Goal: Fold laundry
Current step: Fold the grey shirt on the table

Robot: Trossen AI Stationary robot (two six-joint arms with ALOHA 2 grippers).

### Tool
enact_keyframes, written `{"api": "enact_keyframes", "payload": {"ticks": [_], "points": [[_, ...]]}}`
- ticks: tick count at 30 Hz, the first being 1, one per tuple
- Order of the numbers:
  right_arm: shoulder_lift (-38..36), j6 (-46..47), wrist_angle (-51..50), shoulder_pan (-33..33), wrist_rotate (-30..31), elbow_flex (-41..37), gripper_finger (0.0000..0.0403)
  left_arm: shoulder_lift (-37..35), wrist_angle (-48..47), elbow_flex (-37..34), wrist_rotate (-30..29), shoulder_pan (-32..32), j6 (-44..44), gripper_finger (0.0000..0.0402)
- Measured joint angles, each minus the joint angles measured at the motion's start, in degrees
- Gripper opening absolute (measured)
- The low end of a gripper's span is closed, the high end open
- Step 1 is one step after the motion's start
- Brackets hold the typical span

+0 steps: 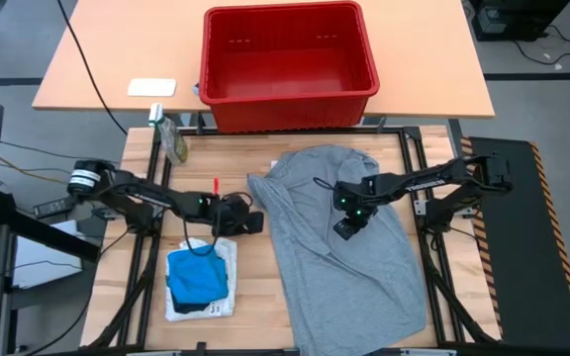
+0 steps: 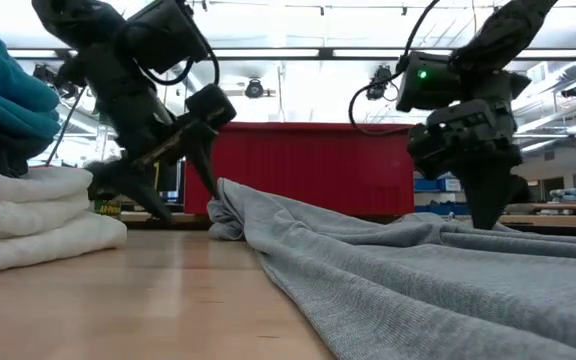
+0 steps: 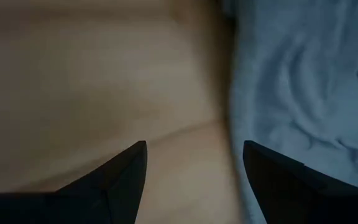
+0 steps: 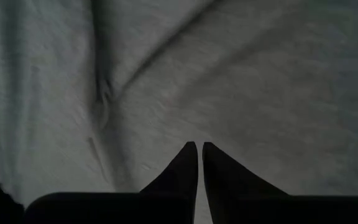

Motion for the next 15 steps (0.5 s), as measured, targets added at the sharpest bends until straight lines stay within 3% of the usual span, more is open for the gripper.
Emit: {"api": "enact_keyframes", "payload": {"ticks": [5,15], "points": [[-3.18,3.06,-1.04,3.26,3.09,0.0,0.0034,4.29,7.17,0.07,0.0,-2.63,-4.51,0.0267],[-13.77,8.33,-7.52,6.61,5.32,0.0,0.0034,9.26,11.53,0.24,-1.3,-3.82,-7.99,0.0267]]}}
